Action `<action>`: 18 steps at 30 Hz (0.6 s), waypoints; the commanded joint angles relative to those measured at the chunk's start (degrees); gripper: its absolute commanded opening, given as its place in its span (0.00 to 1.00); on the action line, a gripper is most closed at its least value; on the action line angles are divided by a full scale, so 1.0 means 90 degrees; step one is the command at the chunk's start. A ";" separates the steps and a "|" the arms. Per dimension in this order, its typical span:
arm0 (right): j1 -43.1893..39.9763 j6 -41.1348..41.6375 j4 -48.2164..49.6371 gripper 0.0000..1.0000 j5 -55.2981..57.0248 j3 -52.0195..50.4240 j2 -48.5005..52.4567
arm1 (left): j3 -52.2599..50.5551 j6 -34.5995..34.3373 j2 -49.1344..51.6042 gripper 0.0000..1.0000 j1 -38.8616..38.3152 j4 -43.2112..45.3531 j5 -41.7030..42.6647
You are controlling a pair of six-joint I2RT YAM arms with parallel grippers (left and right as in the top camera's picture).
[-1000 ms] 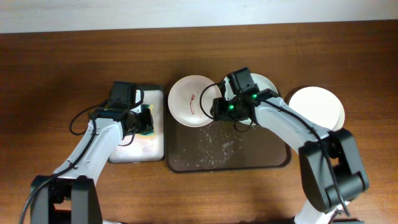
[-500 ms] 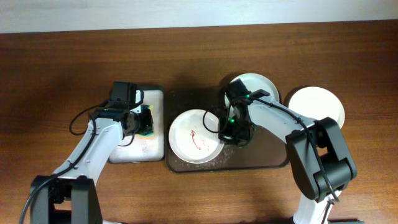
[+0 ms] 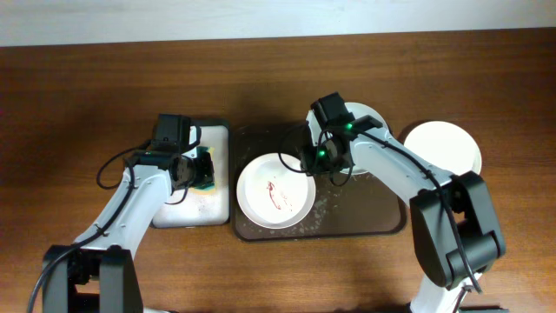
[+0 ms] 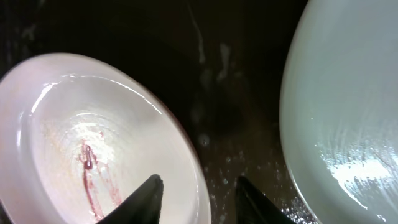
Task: Clean dirty plates on tray and stack at the side
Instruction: 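Grasp the pink plate with the right gripper and pull it to the tray center, then scrub the pink plate with the sponge held in the left gripper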
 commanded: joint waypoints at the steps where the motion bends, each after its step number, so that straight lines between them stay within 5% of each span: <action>1: 0.0056 -0.0058 0.0000 0.33 -0.0165 0.0034 0.0393 | -0.0010 0.0121 0.0063 0.03 0.0032 0.0015 0.0051; 6: 0.0056 0.0029 -0.0112 0.04 -0.0223 -0.0019 0.0425 | -0.0010 0.0121 0.0063 0.01 0.0032 0.0012 0.0053; 11: 0.0056 0.2186 -0.0644 0.04 0.0204 -0.0022 0.0425 | -0.0010 0.0121 0.0063 0.01 0.0032 0.0010 0.0075; 18: 0.0056 0.2212 -0.0653 0.04 0.0206 -0.0022 0.0425 | -0.0010 0.0121 0.0063 0.00 -0.0143 0.0512 0.1234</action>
